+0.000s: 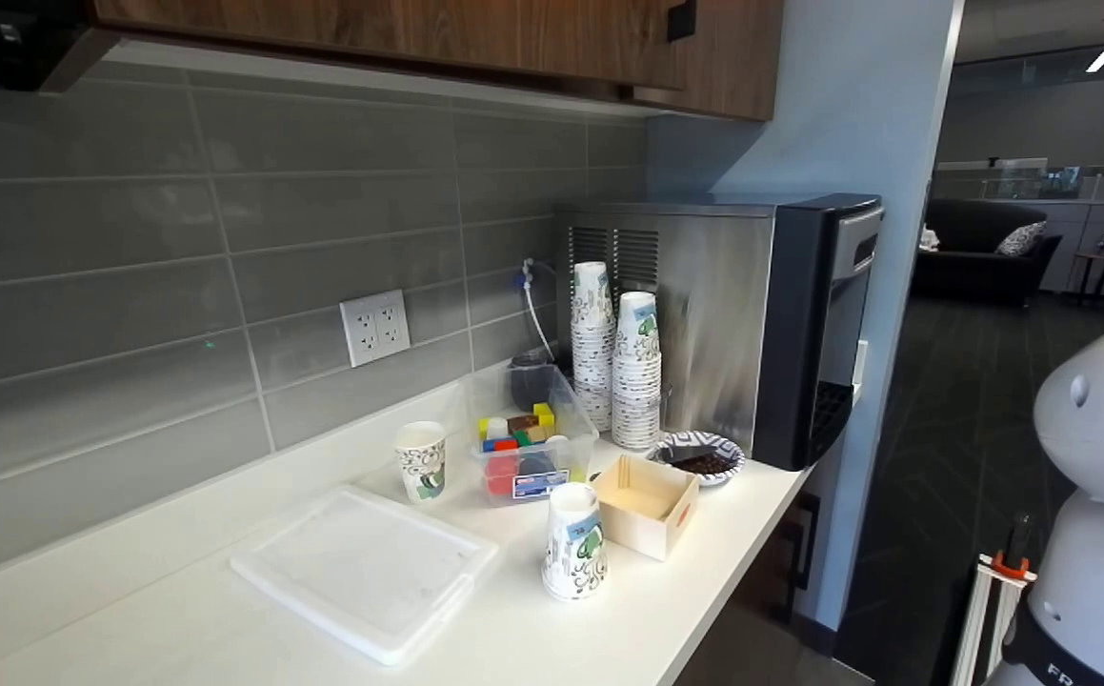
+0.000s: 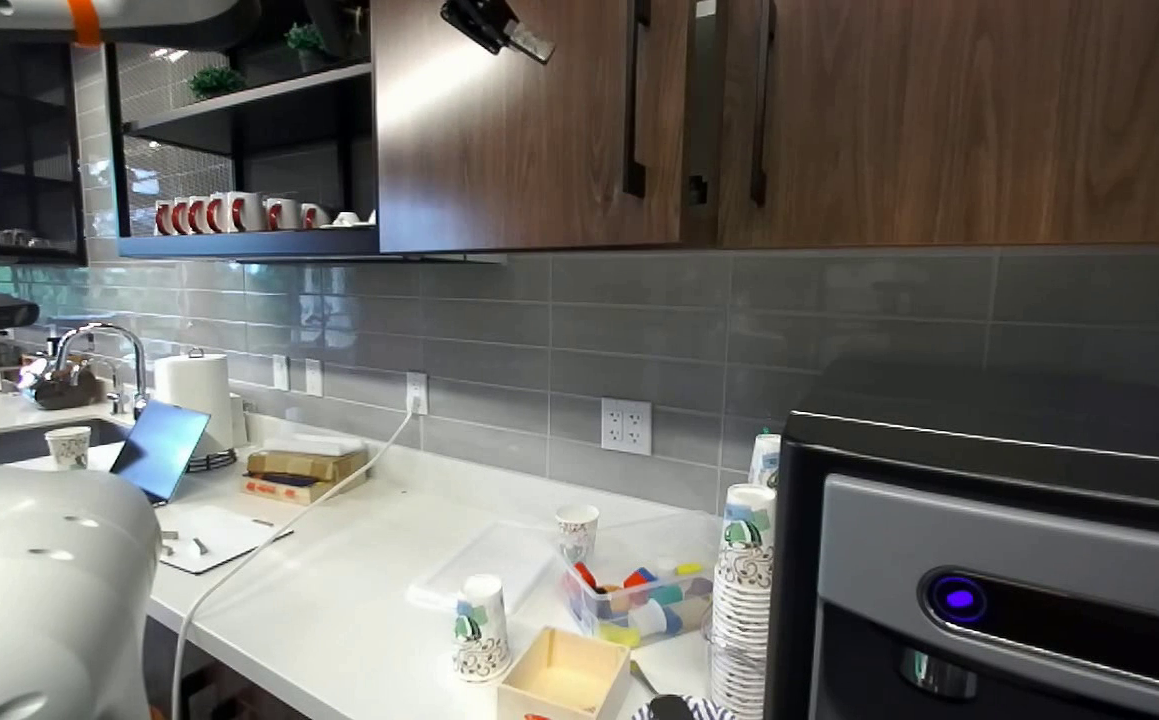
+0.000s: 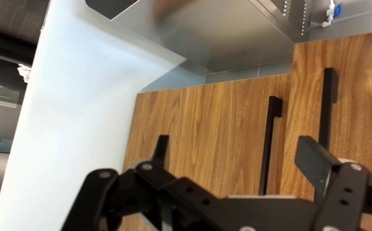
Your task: Open the top left cabinet door
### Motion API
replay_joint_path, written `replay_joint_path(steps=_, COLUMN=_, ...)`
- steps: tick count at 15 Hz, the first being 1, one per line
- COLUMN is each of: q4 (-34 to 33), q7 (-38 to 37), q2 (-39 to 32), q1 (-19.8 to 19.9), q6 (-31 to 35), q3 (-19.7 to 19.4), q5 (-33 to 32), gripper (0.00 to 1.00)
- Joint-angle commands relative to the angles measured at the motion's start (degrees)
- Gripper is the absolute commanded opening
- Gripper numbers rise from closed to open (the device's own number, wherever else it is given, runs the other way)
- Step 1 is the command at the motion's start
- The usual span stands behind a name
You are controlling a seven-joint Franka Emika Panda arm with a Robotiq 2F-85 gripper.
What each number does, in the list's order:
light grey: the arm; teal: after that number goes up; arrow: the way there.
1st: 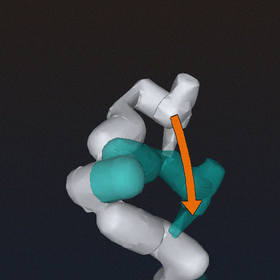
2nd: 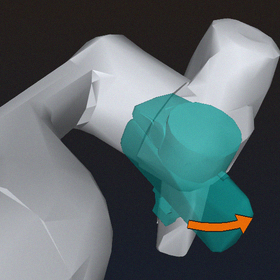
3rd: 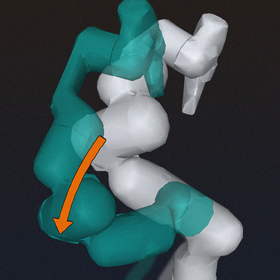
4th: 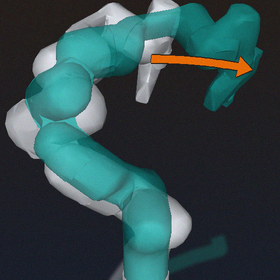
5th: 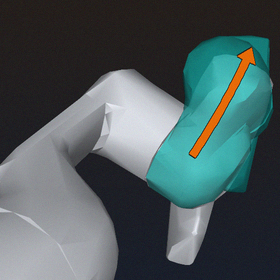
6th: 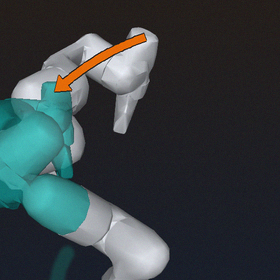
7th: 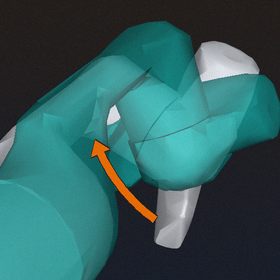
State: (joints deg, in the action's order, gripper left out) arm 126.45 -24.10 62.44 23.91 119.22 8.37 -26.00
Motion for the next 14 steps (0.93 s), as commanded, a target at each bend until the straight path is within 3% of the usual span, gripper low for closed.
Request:
replay_joint_path(steps=1, q4=1.2, q7=0.3, q2=2.7, q1=-0.5, q6=-2.7, q3=-0.6, q5=-0.5, gripper=1.00)
replay_joint_path(steps=7, q4=-0.4, q7=2.9, q2=1.6, q1=-3.3, q6=-4.7, q3=-2.8, q5=1.1, gripper=1.00)
replay_joint_path(steps=14, q4=-2.2, q7=11.6, q2=-2.4, q1=-11.5, q6=-4.7, q3=-6.9, q5=5.4, gripper=1.00)
